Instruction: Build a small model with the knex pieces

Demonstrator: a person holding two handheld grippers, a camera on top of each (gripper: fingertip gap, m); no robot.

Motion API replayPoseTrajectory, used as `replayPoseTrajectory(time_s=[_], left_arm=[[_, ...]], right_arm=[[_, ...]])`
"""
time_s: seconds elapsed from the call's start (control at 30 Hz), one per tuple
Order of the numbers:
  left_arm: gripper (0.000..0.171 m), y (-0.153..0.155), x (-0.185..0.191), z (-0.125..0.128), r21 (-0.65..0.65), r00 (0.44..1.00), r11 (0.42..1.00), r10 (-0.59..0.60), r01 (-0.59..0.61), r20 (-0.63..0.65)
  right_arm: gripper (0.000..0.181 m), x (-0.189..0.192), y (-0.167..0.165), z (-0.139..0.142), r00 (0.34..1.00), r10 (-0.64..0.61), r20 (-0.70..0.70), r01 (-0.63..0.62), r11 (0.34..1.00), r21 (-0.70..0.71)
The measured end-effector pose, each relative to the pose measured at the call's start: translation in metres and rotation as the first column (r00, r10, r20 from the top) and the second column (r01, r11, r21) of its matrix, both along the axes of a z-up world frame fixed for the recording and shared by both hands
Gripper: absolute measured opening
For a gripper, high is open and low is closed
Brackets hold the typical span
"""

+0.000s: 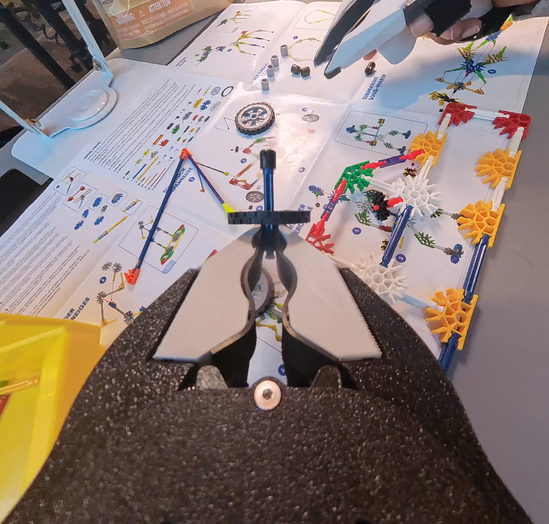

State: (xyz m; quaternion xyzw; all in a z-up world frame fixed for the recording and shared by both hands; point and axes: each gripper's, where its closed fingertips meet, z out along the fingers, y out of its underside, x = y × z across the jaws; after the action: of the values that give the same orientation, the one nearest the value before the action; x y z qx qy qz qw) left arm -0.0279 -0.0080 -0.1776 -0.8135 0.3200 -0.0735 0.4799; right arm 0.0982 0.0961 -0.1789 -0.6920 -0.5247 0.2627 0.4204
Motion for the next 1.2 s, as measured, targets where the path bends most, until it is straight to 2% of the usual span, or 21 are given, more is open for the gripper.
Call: replayPoseTrajectory(time_s=[0.17,0.3,0.33,0.43,0.47,0.53,0.57,0.63,0.77,0.83,1.0,1.2], left_arm=[[0.002,-0.004,0.008,-0.009,-0.01,0.998,0.999,-0.039,0.038,-0.052],[0.002,-0.003,0.01,-0.008,-0.004,0.998,0.999,-0.038,0.038,-0.057],[0.002,-0.003,0.01,-0.008,-0.011,0.998,0.999,-0.037,0.037,-0.042],[0.002,-0.004,0.013,-0.008,-0.026,0.999,0.999,-0.045,0.044,-0.009],[0.002,-0.004,0.012,-0.008,-0.026,0.999,0.999,-0.044,0.044,-0.012],[0.002,-0.004,0.011,-0.006,-0.016,0.999,0.999,-0.044,0.044,-0.013],[0.002,-0.004,0.011,-0.004,-0.01,0.999,0.999,-0.044,0.044,-0.012],[0.002,-0.004,0.009,-0.002,-0.003,0.999,0.999,-0.043,0.043,-0.01],[0.002,-0.004,0.007,-0.004,-0.018,0.999,0.999,-0.042,0.042,0.014],[0.002,-0.004,0.007,-0.005,-0.024,0.999,0.999,-0.042,0.043,0.024],[0.002,-0.003,0.007,-0.007,-0.035,0.999,0.998,-0.043,0.044,0.03],[0.002,-0.003,0.007,-0.006,-0.038,0.998,0.998,-0.042,0.044,0.044]], right_arm=[[0.015,-0.004,-0.005,-0.003,0.999,0.032,0.017,-0.033,0.999,0.025],[0.019,-0.014,0.008,-0.004,0.999,-0.024,0.034,0.022,0.998,0.058],[0.025,-0.022,0.014,-0.005,0.998,-0.036,0.058,0.033,0.998,0.051],[0.064,-0.045,0.027,-0.024,0.976,-0.017,0.218,0.025,0.999,-0.032],[0.066,-0.05,0.034,-0.03,0.964,-0.023,0.263,0.035,0.999,-0.039],[0.062,-0.058,0.041,-0.042,0.954,-0.022,0.298,0.056,0.993,-0.105],[0.048,-0.06,0.042,-0.041,0.959,-0.028,0.283,0.072,0.986,-0.148],[0.044,-0.054,0.041,-0.042,0.954,-0.008,0.299,0.059,0.985,-0.163],[0.044,-0.036,-0.024,-0.025,0.935,0.255,0.245,-0.195,0.95,-0.244],[0.044,-0.022,-0.051,-0.019,0.908,0.339,0.245,-0.282,0.929,-0.242],[0.044,-0.014,-0.057,-0.011,0.91,0.355,0.213,-0.304,0.922,-0.238],[0.044,-0.011,-0.048,-0.021,0.918,0.33,0.219,-0.271,0.926,-0.262]])
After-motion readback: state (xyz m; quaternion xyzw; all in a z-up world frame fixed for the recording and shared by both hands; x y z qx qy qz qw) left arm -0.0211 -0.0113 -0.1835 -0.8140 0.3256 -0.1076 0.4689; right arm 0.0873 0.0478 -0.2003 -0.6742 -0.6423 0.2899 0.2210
